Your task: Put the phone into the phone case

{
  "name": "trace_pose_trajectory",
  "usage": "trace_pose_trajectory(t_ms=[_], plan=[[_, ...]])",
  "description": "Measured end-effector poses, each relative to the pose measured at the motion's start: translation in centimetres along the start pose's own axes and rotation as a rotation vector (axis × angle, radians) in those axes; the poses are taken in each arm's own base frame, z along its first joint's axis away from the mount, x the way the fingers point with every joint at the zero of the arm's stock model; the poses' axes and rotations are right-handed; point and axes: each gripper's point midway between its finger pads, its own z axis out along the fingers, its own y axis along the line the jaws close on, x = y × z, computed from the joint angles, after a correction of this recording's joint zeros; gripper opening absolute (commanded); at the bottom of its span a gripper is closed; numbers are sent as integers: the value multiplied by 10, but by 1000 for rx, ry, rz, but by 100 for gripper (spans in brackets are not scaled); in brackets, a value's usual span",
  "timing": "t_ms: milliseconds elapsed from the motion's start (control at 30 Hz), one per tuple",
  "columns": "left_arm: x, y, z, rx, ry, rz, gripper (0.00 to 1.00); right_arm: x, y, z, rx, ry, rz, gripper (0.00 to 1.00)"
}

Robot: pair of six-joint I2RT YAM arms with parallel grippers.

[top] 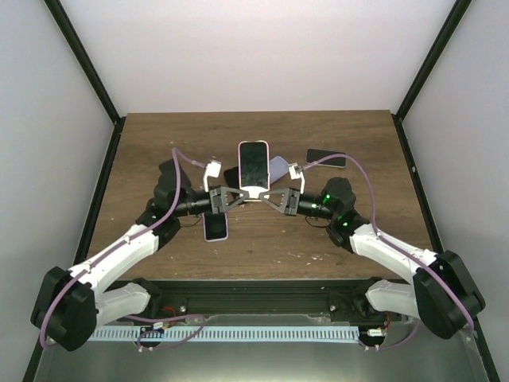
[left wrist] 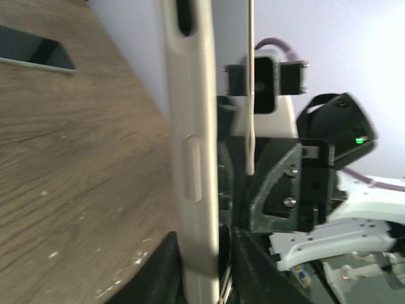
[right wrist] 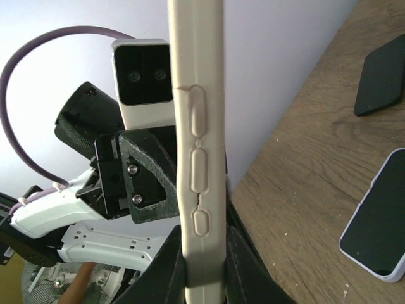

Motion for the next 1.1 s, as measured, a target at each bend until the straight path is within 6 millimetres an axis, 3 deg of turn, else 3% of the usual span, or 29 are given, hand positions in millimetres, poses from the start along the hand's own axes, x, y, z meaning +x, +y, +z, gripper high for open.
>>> trace_pose_trajectory(t_ms=[133,233,267,300,433,567,700,867,967,1100], plan=[[1,15,-2,-95,-7,5,63,6,-12,0,48,14,17,1],[0,25,-9,-178,-22,21,84,14,-30,-1,123,30,46,1],[0,26,-12,-199,-25,38,96,17,-38,-3,157,34,58,1],[-2,26,-16,-230,-35,47,99,20,-46,-4,188,41,71,1],[-11,23,-31,-319,-65,121,100,42,-75,-14,298,82,132,1],[-23,25,-46,-425,-78,166,100,81,-110,-33,422,146,240,1],[-24,41,-56,-524,-50,162,100,120,-138,-55,529,199,342,1],[-13,69,-66,-630,-1,111,100,146,-157,-73,609,220,417,2],[-8,77,-72,-670,16,91,100,149,-163,-75,621,214,420,16],[-6,82,-75,-695,21,82,100,148,-170,-75,641,200,417,50]])
